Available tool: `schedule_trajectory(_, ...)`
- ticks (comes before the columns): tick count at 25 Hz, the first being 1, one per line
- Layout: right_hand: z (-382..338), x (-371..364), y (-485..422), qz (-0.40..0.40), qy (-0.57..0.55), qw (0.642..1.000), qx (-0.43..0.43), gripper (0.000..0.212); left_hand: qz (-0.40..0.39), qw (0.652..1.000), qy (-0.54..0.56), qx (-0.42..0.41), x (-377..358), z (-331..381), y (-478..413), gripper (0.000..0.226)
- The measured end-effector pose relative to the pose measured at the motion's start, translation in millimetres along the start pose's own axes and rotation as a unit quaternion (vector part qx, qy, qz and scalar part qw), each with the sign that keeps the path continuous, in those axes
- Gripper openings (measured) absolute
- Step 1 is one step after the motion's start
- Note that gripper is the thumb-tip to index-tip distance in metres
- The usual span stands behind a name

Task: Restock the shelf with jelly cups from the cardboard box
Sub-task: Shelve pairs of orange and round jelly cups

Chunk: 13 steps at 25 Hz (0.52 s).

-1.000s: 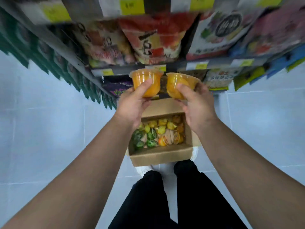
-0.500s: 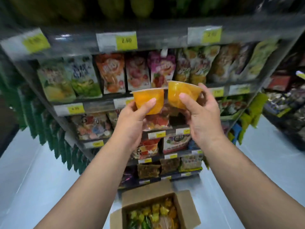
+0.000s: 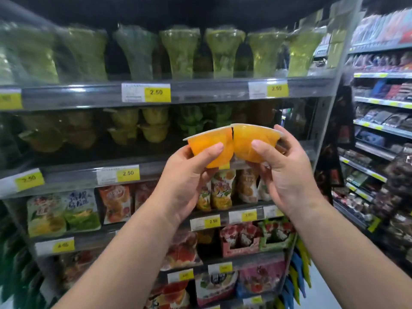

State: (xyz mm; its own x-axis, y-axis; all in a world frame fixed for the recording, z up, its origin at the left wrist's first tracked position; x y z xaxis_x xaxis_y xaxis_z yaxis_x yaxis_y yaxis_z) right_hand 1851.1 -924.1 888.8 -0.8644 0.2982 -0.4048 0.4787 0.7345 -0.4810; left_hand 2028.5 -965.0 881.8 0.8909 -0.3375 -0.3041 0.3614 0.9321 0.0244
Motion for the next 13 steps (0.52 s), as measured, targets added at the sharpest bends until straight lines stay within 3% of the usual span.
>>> schedule_trajectory(7, -16, 52, -91, -0.032, 0.005, 0.999, 0.027, 0.078, 0.037, 0.995, -0.085, -0.033, -71, 19, -64, 0.058)
schedule_trajectory(13, 11, 108, -148, -0.042, 0.168, 0.984, 0.037, 0.063, 0.173, 0.957, -0.227, -0.056, -85, -1, -122, 0.083)
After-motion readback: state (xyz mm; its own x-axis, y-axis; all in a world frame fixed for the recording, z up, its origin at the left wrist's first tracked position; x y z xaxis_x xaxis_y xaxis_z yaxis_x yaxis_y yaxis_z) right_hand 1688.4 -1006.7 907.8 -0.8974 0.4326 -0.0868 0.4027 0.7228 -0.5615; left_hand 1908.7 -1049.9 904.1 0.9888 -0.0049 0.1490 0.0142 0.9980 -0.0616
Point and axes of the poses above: each hand's wrist, its own y-axis away from the middle knuckle, its own x-axis out of the back of the hand, z = x × y, the point moved 10 cm from there along -y, towards the middle knuckle, and after that the axes turned 13 degrees about x, right-handed, at the moved point
